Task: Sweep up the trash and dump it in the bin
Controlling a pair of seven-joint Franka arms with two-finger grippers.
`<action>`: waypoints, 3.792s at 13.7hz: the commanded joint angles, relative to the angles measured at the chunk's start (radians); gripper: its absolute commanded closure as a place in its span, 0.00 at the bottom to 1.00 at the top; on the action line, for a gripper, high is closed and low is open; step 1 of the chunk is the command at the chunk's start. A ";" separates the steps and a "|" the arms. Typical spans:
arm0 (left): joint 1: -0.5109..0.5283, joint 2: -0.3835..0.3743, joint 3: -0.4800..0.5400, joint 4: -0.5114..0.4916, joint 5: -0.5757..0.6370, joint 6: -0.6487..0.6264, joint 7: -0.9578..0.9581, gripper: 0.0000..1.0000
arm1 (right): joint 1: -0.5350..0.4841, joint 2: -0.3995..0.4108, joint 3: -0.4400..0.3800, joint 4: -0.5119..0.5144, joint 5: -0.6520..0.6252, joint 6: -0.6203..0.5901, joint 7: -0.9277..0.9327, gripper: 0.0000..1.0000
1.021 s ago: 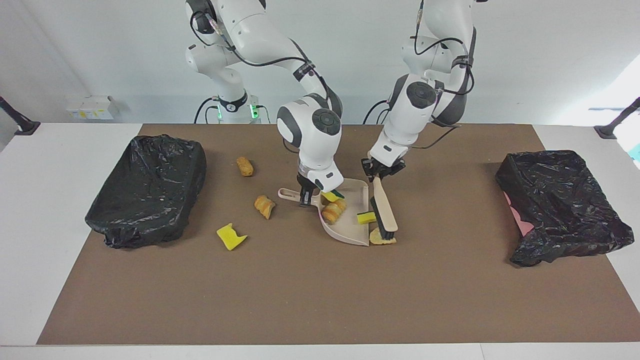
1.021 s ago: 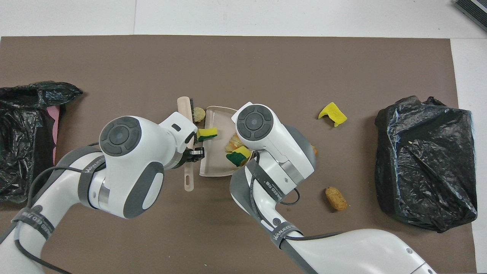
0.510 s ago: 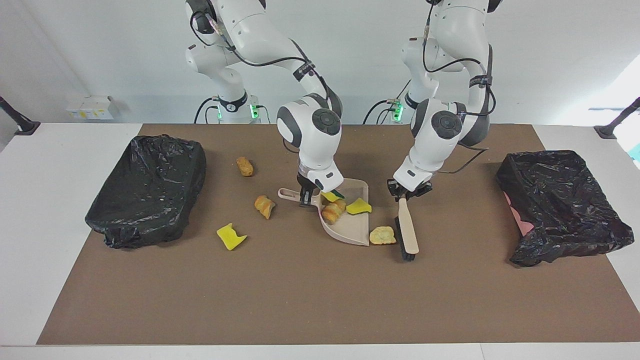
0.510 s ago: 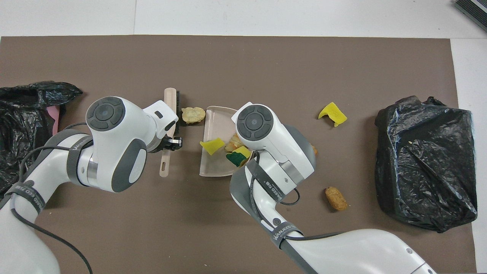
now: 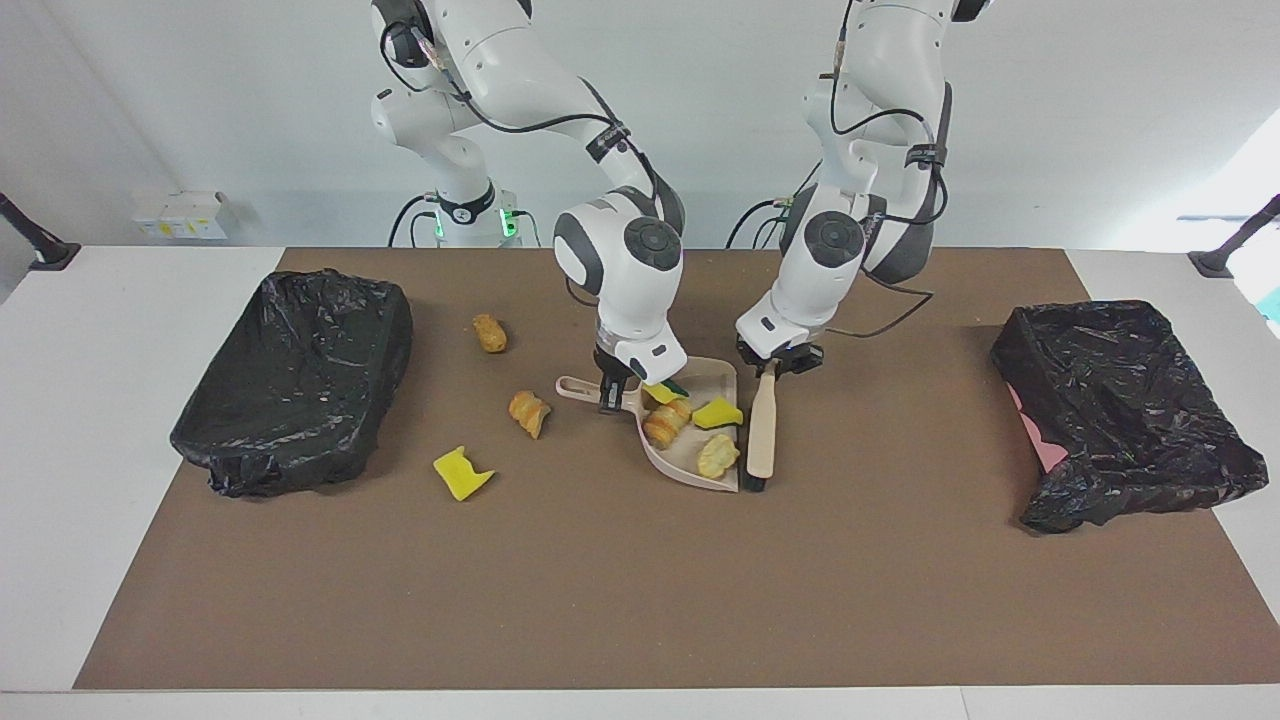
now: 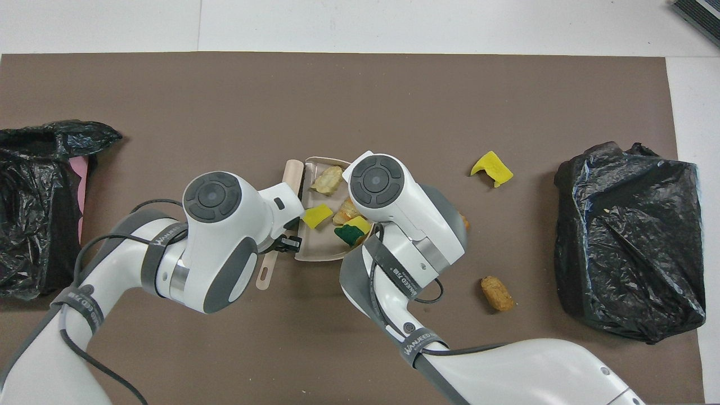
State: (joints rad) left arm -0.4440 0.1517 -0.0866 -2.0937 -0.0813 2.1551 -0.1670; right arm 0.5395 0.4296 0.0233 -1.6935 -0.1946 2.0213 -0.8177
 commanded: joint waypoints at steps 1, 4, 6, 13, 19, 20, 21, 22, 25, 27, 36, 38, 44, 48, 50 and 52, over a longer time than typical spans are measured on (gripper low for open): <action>-0.067 -0.047 0.011 -0.031 0.000 -0.014 -0.040 1.00 | -0.006 -0.020 0.007 -0.043 -0.019 0.023 0.017 1.00; -0.047 -0.046 0.016 -0.029 0.000 -0.015 -0.046 1.00 | -0.007 -0.020 0.007 -0.043 -0.017 0.023 0.015 1.00; 0.005 -0.037 0.016 -0.020 0.000 -0.017 -0.090 1.00 | -0.007 -0.020 0.007 -0.043 -0.017 0.023 0.017 1.00; 0.086 -0.147 0.018 -0.067 0.002 -0.093 -0.227 1.00 | -0.006 -0.023 0.007 -0.058 -0.016 0.046 0.017 1.00; 0.032 -0.340 0.011 -0.293 0.002 -0.032 -0.330 1.00 | -0.029 -0.052 0.006 -0.054 -0.016 0.031 0.012 1.00; 0.007 -0.366 0.011 -0.321 0.002 -0.032 -0.356 1.00 | -0.047 -0.077 0.007 -0.055 -0.016 0.021 0.000 1.00; -0.022 -0.383 0.011 -0.342 0.002 -0.034 -0.391 1.00 | -0.071 -0.106 0.007 -0.057 -0.016 -0.001 -0.012 1.00; -0.050 -0.397 0.011 -0.354 0.000 -0.032 -0.437 1.00 | -0.101 -0.141 0.009 -0.057 -0.009 -0.031 -0.032 1.00; -0.133 -0.409 0.011 -0.367 -0.038 -0.023 -0.523 1.00 | -0.192 -0.261 0.010 -0.057 0.014 -0.157 -0.081 1.00; -0.195 -0.405 0.011 -0.397 -0.044 0.037 -0.578 1.00 | -0.237 -0.308 0.007 -0.057 0.020 -0.228 -0.182 1.00; -0.239 -0.259 0.018 -0.341 -0.094 0.169 -0.631 0.00 | -0.637 -0.423 0.006 -0.057 0.020 -0.274 -0.594 1.00; -0.203 -0.212 0.018 -0.267 -0.089 0.161 -0.622 0.00 | -0.746 -0.423 0.006 -0.060 0.020 -0.260 -0.719 1.00; -0.033 -0.146 0.019 -0.085 -0.078 0.144 -0.470 0.00 | -0.886 -0.560 0.003 -0.306 -0.152 -0.017 -0.794 1.00; 0.089 -0.097 0.019 0.071 -0.075 0.060 -0.334 0.00 | -0.872 -0.702 0.003 -0.535 -0.366 0.140 -0.764 1.00; 0.143 -0.052 0.019 0.180 -0.075 -0.050 -0.228 0.00 | -0.866 -0.724 0.003 -0.561 -0.451 0.140 -0.732 1.00; 0.200 -0.044 0.019 0.228 -0.074 -0.096 -0.125 0.00 | -0.822 -0.721 0.010 -0.583 -0.563 0.128 -0.716 1.00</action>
State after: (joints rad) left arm -0.2894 0.0696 -0.0578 -1.9402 -0.1603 2.1208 -0.3694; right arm -0.3134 -0.2689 0.0235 -2.2315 -0.6686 2.1376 -1.5742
